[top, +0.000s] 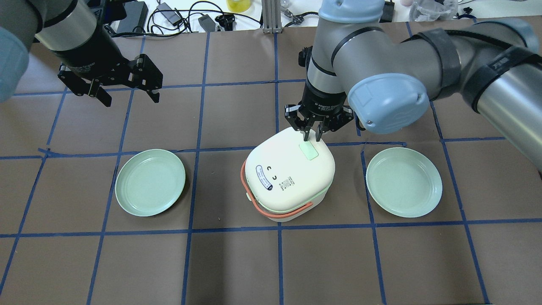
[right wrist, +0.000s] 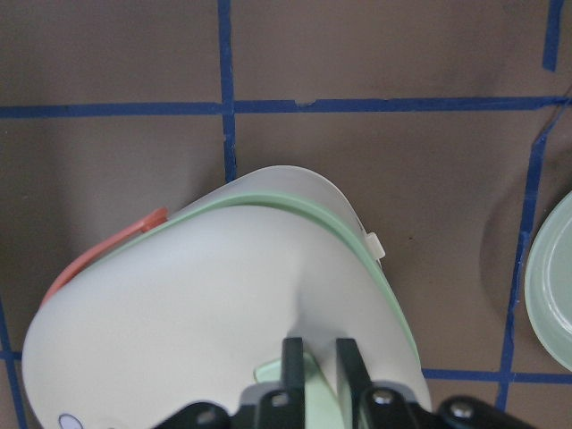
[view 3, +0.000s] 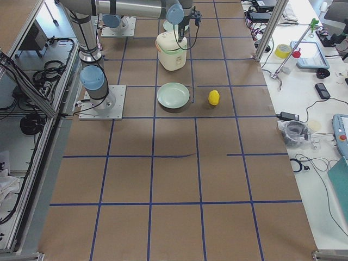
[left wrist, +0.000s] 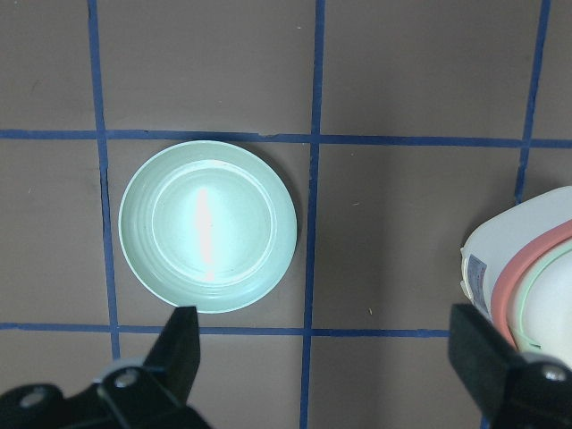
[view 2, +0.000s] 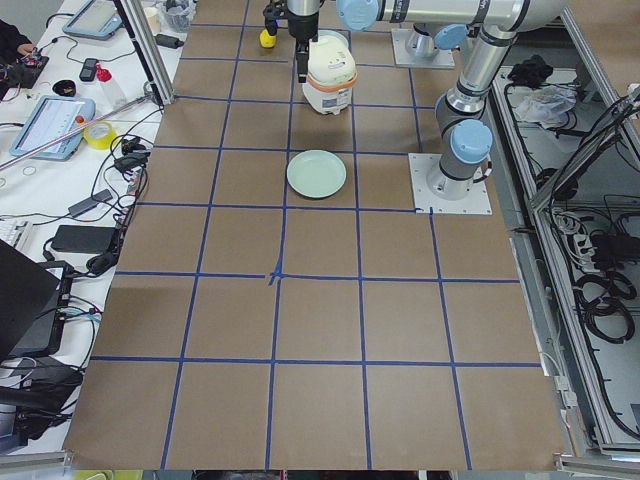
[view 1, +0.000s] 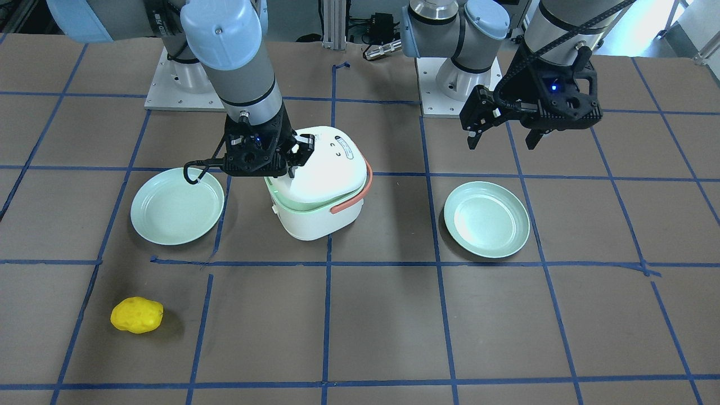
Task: Press rice cooker button
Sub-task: 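Lift the right gripper away from the cooker as the lid opens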
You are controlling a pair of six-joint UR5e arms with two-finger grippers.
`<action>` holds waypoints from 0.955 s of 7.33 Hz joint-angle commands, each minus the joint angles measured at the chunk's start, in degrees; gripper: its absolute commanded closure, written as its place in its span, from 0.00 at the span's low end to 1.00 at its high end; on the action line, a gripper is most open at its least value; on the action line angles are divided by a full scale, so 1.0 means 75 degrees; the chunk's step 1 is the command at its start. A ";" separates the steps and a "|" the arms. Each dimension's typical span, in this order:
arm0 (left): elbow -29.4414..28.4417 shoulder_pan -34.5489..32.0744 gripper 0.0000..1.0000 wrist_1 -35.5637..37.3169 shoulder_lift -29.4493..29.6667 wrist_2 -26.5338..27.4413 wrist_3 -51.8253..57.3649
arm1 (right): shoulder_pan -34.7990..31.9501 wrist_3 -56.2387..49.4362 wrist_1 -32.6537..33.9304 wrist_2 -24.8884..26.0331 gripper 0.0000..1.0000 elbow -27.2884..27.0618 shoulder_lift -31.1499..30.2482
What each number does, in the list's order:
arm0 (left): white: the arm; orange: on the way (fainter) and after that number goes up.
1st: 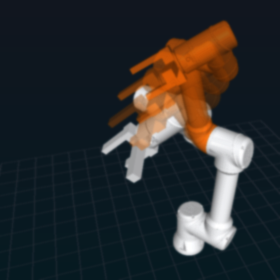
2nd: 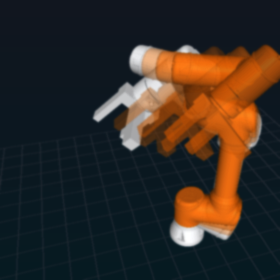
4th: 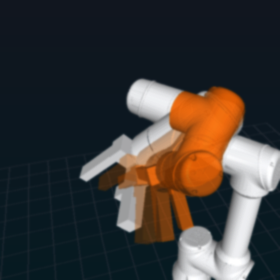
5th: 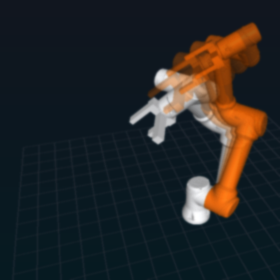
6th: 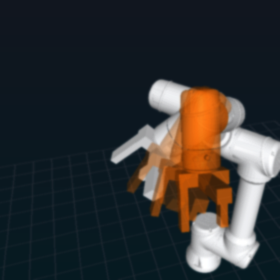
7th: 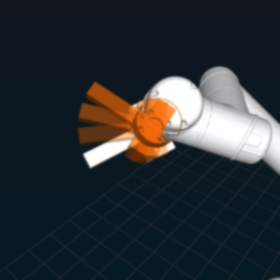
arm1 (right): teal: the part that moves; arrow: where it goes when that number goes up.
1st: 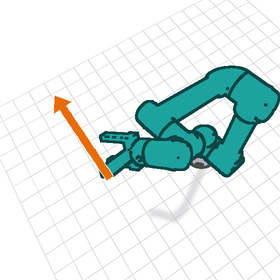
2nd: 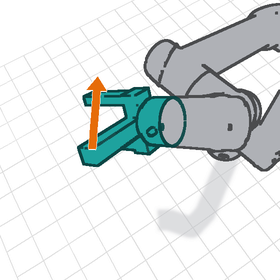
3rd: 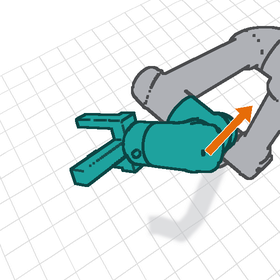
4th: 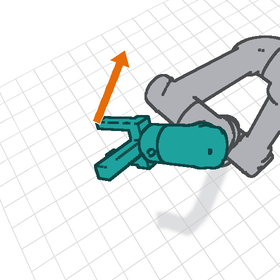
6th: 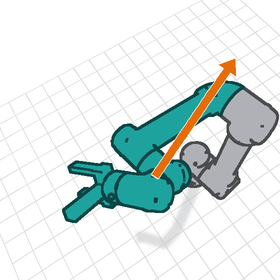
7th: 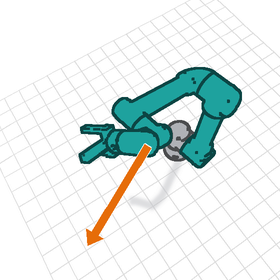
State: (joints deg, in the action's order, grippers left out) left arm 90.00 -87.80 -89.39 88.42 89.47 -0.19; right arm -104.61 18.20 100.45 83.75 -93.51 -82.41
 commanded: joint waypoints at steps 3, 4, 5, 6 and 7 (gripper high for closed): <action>0.0000 0.0000 0.00 0.0000 0.0000 0.0000 0.0002 | 0.0551 0.0668 -0.0663 0.0727 0.00 0.1368 -0.0004; 0.0000 0.0000 0.00 0.0000 0.0000 0.0000 0.0002 | 0.0867 0.0319 -0.0713 0.0727 0.00 0.1405 -0.0109; 0.0000 0.0000 0.00 0.0000 0.0000 0.0000 -0.0009 | 0.1114 -0.0137 -0.0887 0.0948 0.00 0.1405 -0.0203; 0.0000 0.0000 0.00 0.0000 0.0000 0.0000 -0.0009 | 0.1267 -0.0512 -0.0993 0.1124 0.00 0.1405 -0.0262; 0.0000 0.0000 0.00 0.0000 0.0000 0.0000 -0.0009 | 0.1477 -0.0853 -0.1215 0.1161 0.00 0.1405 -0.0344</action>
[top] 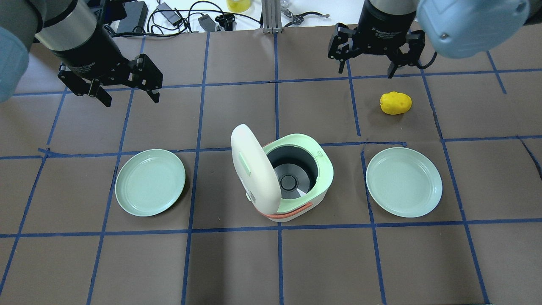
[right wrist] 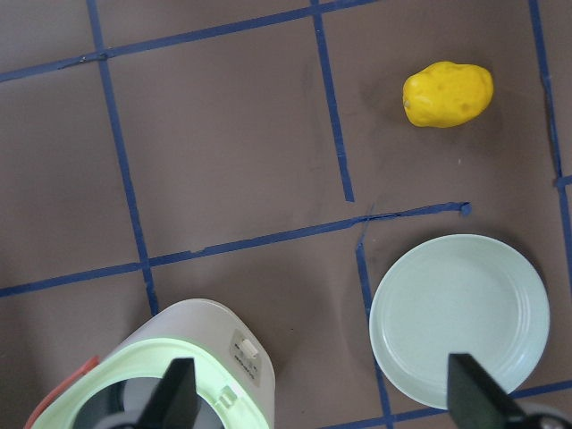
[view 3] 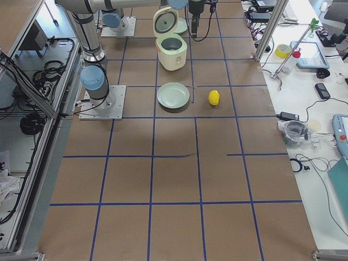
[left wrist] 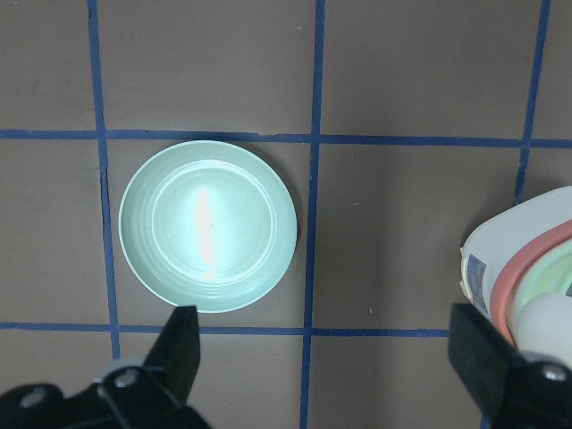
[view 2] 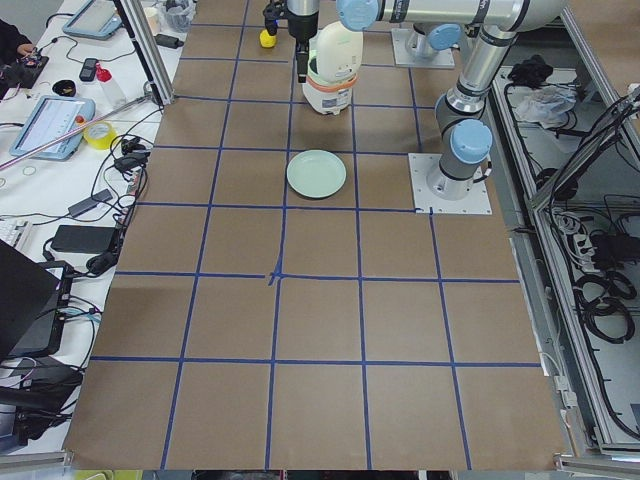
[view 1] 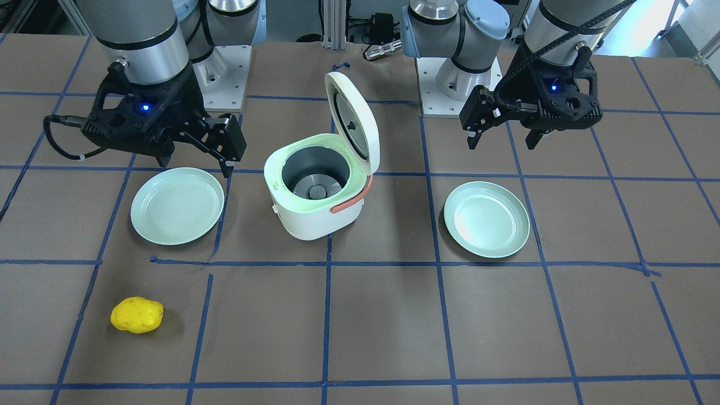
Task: Press rice cooker button
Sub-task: 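Lift the right gripper away from the cooker as the lid opens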
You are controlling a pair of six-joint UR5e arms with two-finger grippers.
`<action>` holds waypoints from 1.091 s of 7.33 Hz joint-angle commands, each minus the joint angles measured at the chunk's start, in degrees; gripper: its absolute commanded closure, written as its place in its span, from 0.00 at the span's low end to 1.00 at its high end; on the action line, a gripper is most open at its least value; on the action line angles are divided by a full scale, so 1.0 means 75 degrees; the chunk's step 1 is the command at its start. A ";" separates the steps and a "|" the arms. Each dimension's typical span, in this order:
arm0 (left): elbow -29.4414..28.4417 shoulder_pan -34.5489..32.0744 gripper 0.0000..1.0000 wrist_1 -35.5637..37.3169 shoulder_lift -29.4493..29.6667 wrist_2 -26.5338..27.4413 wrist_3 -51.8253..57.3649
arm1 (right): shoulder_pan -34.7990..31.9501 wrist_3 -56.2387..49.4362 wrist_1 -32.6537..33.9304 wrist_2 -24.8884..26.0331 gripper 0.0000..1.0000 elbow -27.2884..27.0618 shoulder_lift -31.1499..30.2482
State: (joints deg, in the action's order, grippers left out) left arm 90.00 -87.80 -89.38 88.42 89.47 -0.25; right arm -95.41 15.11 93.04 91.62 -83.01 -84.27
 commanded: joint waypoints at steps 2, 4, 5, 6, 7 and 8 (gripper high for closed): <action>0.0000 0.0000 0.00 0.0000 0.0000 0.0000 0.0010 | 0.0627 -0.0702 -0.0614 0.0123 0.00 0.0006 -0.0248; 0.0000 0.0000 0.00 0.0000 0.0000 0.0000 -0.0001 | 0.0628 -0.0703 -0.0745 0.0088 0.00 -0.0017 -0.0365; 0.0000 0.0000 0.00 0.0000 0.0000 0.0000 0.0010 | 0.0628 -0.0703 -0.0734 0.0077 0.00 -0.0029 -0.0366; 0.0000 0.0000 0.00 0.0000 0.0000 0.0000 0.0010 | 0.0628 -0.0703 -0.0734 0.0018 0.00 -0.0017 -0.0366; 0.0000 0.0000 0.00 0.0000 0.0000 0.0000 0.0010 | 0.0616 -0.0703 -0.0745 0.0018 0.00 -0.0017 -0.0377; 0.0000 0.0000 0.00 0.0000 0.0000 0.0000 0.0010 | 0.0605 -0.0703 -0.0757 0.0006 0.00 -0.0017 -0.0377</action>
